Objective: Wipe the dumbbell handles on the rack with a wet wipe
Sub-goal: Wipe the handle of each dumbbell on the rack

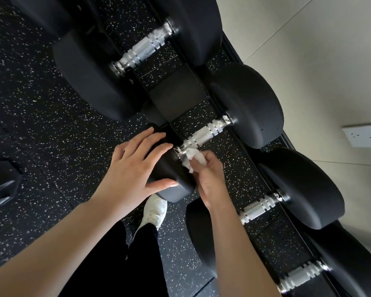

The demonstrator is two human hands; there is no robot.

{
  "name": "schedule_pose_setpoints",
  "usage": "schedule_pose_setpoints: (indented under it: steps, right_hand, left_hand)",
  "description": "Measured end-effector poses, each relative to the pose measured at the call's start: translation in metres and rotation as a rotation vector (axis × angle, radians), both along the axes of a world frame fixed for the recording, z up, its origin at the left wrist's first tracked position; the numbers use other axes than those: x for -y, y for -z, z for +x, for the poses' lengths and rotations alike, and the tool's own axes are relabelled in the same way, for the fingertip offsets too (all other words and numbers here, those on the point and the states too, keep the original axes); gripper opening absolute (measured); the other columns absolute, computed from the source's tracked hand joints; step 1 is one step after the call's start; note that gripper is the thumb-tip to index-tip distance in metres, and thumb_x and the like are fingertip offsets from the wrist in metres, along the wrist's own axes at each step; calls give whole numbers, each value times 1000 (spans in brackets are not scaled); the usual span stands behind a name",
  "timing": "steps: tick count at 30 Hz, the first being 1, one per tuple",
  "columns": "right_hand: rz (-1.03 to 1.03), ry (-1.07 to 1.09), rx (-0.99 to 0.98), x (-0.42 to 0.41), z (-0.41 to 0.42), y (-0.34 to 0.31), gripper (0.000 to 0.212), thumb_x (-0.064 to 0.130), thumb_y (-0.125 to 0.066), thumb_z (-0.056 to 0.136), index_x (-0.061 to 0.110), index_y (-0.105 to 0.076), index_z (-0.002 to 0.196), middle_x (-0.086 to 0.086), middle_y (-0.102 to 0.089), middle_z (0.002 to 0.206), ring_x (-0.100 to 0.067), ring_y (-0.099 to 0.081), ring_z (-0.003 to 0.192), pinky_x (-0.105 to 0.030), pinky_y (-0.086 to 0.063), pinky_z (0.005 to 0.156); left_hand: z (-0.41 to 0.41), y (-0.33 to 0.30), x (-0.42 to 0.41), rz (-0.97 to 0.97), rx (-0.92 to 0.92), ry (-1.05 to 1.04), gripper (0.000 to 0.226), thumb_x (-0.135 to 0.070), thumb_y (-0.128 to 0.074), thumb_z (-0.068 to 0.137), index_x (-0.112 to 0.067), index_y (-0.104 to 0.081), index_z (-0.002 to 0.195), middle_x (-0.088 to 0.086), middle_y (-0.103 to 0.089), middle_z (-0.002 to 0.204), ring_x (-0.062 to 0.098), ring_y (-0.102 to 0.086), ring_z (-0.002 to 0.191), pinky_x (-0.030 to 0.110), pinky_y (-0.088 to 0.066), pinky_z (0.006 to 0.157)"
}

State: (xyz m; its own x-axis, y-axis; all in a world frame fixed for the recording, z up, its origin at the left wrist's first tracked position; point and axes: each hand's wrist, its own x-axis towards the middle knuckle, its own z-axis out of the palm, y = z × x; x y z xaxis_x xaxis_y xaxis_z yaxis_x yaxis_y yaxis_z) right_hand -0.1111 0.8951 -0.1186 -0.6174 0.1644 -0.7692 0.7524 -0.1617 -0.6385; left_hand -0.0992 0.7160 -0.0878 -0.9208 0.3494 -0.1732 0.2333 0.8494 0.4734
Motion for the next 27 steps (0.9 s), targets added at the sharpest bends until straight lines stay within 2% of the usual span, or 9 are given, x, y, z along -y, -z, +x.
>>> schedule_pose_setpoints:
  steps: [2, 6, 8, 10, 12, 14, 19, 22, 27]
  right_hand:
    - [214, -135, -84, 1, 5, -6, 21, -2, -64, 79, 19, -62, 78, -11, -65, 88, -18, -59, 78, -40, -49, 76]
    - [437, -214, -294, 15, 6, -20, 21, 0, -68, 79, 19, -69, 88, 9, -67, 81, 2, -62, 72, -14, -48, 72]
    - [629, -298, -393, 24, 0, -20, 16, 6, -69, 80, 16, -71, 92, 5, -69, 84, -2, -63, 75, -13, -47, 71]
    - [824, -410, -447, 33, -8, -16, 10, 13, -70, 81, 14, -72, 90, 0, -69, 83, -12, -63, 74, -19, -47, 68]
    - [930, -502, -413, 38, -17, -15, 6, 19, -68, 82, 15, -72, 85, -3, -66, 77, -18, -61, 68, -27, -47, 60]
    - [957, -595, -315, 39, -24, -19, 9, 25, -64, 85, 19, -70, 82, -3, -65, 73, -21, -60, 65, -29, -47, 57]
    - [1029, -843, -132, 43, -38, -31, 23, 38, -52, 90, 21, -68, 92, -9, -67, 86, -31, -62, 83, -31, -46, 66]
    - [1087, -908, -101, 47, -43, -30, 27, 41, -48, 92, 21, -66, 96, -10, -67, 93, -32, -62, 90, -35, -49, 72]
    - [1175, -933, -68, 47, -54, -34, 25, 34, -47, 93, 16, -64, 99, -11, -66, 97, -33, -61, 93, -31, -39, 68]
  left_hand:
    - [0, -1, 0, -7, 4, -1, 70, -67, -41, 78, -22, -52, 130, -4, -44, 142, 18, -30, 139, 38, -26, 101]
    - [-1, -2, 0, 10, 4, -15, 68, -65, -41, 77, -23, -53, 129, -3, -45, 142, 18, -31, 138, 38, -26, 101]
    - [-1, -2, -1, 16, -8, -24, 68, -64, -43, 75, -23, -53, 128, -4, -46, 141, 18, -32, 137, 37, -27, 100]
    - [0, -2, -2, 30, -15, -41, 70, -65, -45, 74, -23, -52, 130, -5, -47, 140, 17, -34, 137, 37, -28, 100]
    - [0, -1, -1, 48, -17, -59, 75, -66, -46, 73, -21, -50, 133, -6, -47, 141, 16, -35, 136, 36, -29, 99]
    - [1, -1, -1, 55, -18, -70, 79, -66, -47, 72, -18, -49, 135, -6, -47, 142, 14, -35, 136, 35, -28, 100]
    - [1, 0, 0, 84, -6, -83, 79, -66, -46, 73, -17, -49, 135, -7, -45, 143, 13, -33, 137, 34, -29, 102]
    - [0, -1, 1, 94, -9, -89, 79, -67, -45, 74, -16, -51, 134, -5, -47, 142, 14, -35, 136, 33, -27, 102]
    - [0, 0, -1, 90, -8, -85, 77, -66, -44, 75, -15, -53, 131, -4, -48, 142, 14, -35, 137, 35, -30, 102]
